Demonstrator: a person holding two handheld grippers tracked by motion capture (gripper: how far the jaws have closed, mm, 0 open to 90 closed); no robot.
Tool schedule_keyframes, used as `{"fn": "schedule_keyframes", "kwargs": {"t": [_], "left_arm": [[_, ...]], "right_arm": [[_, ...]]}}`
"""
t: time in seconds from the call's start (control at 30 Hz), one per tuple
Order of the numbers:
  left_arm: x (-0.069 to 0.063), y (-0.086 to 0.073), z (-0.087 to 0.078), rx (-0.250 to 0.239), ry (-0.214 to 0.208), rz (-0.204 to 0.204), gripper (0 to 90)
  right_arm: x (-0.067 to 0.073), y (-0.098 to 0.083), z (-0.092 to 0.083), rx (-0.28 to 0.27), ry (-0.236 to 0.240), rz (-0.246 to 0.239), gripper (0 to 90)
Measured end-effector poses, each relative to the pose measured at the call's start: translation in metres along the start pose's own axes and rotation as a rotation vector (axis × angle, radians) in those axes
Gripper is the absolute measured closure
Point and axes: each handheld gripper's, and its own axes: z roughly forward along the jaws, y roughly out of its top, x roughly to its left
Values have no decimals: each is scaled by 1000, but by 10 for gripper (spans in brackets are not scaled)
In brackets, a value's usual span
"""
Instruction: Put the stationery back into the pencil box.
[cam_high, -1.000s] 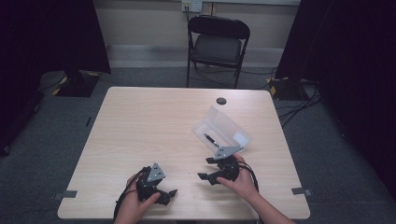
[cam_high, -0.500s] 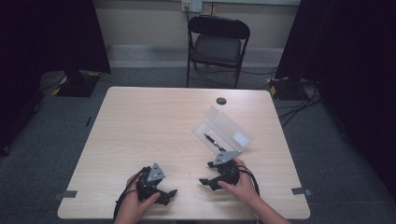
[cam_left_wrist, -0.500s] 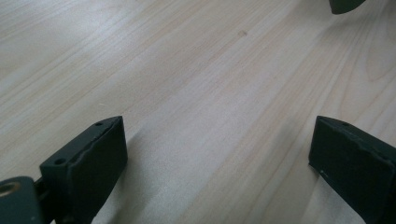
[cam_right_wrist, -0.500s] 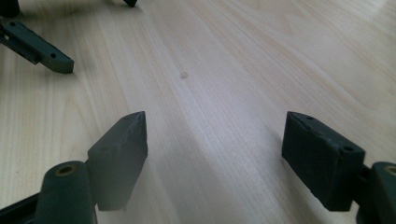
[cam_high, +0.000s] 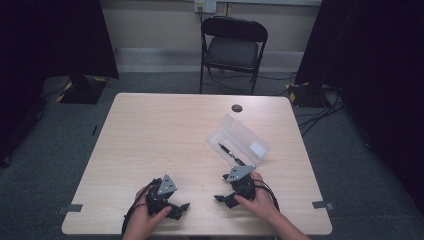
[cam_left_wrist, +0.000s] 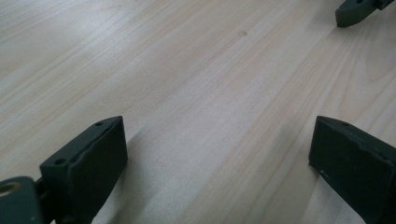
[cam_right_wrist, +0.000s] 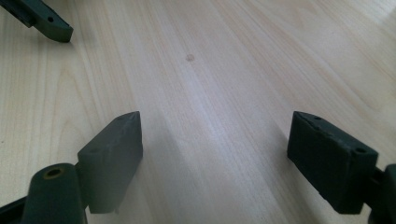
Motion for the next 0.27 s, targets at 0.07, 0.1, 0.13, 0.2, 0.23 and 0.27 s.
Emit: {"fn": "schedule_keyframes", "kwargs": {"t": [0.07,0.1,0.13,0.2,0.23,0.27], "left_arm": [[0,0,0,0,0,0,40],[0,0,0,0,0,0,40],[0,0,0,0,0,0,40],[0,0,0,0,0,0,40],[0,0,0,0,0,0,40],[0,0,0,0,0,0,40]], "right_arm": [[0,0,0,2,8,0,165],[0,0,0,2,8,-1,165],[0,0,0,2,8,-1,165],[0,0,0,1,8,-1,164],[0,0,0,4,3,-2,160],[1,0,1,5,3,-6,155]]}}
